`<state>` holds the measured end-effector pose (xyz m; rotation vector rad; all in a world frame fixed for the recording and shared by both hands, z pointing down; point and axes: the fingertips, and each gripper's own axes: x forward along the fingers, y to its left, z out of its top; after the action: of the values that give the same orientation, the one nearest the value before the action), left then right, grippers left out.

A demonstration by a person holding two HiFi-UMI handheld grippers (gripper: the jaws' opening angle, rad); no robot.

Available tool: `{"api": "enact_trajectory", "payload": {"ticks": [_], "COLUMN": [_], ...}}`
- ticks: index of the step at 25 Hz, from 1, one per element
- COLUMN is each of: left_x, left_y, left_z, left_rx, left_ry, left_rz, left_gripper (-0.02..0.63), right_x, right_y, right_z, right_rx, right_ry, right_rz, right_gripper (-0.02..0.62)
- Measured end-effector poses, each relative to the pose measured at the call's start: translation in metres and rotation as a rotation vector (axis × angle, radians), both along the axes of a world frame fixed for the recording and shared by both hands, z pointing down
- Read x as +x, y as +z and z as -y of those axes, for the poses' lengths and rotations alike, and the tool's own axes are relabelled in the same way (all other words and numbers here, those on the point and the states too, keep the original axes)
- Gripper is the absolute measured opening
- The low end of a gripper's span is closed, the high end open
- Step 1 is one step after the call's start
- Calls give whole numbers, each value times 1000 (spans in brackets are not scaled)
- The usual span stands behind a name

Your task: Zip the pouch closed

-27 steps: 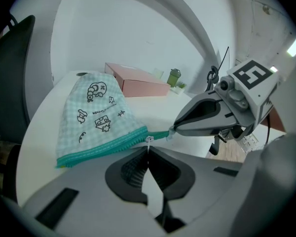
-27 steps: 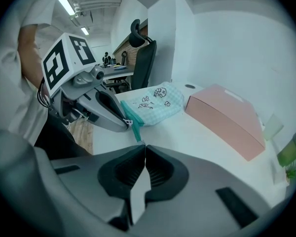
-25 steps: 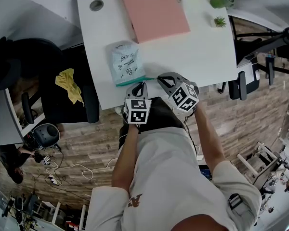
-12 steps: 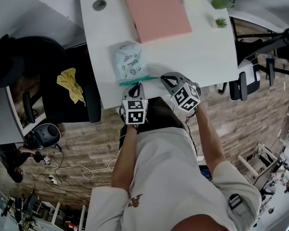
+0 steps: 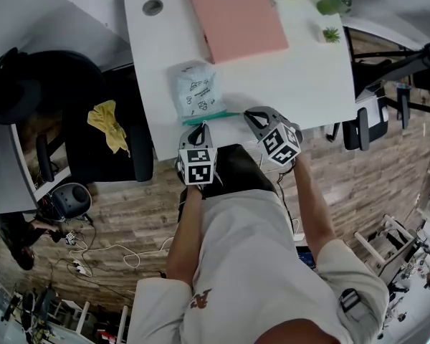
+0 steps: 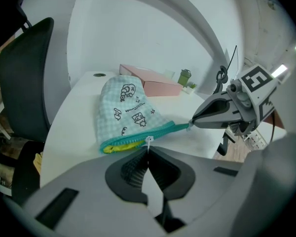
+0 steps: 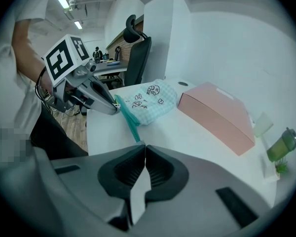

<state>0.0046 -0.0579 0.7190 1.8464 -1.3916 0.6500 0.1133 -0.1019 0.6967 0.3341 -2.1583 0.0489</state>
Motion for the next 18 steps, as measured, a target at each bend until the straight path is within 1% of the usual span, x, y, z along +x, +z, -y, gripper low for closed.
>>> {"api": "enact_trajectory", "payload": {"ticks": [18], "left_x": [-19], "left_y": [2], "left_z": [-8], "left_rx": [-3], "left_ry": [-17], "left_rz": [12], "left_gripper": [-6], "right_x": [0], "right_y": [0], "right_z": [2], "right_rx": [24], "right_ry": [18], "right_rz": [-21], "right_gripper": [6]}}
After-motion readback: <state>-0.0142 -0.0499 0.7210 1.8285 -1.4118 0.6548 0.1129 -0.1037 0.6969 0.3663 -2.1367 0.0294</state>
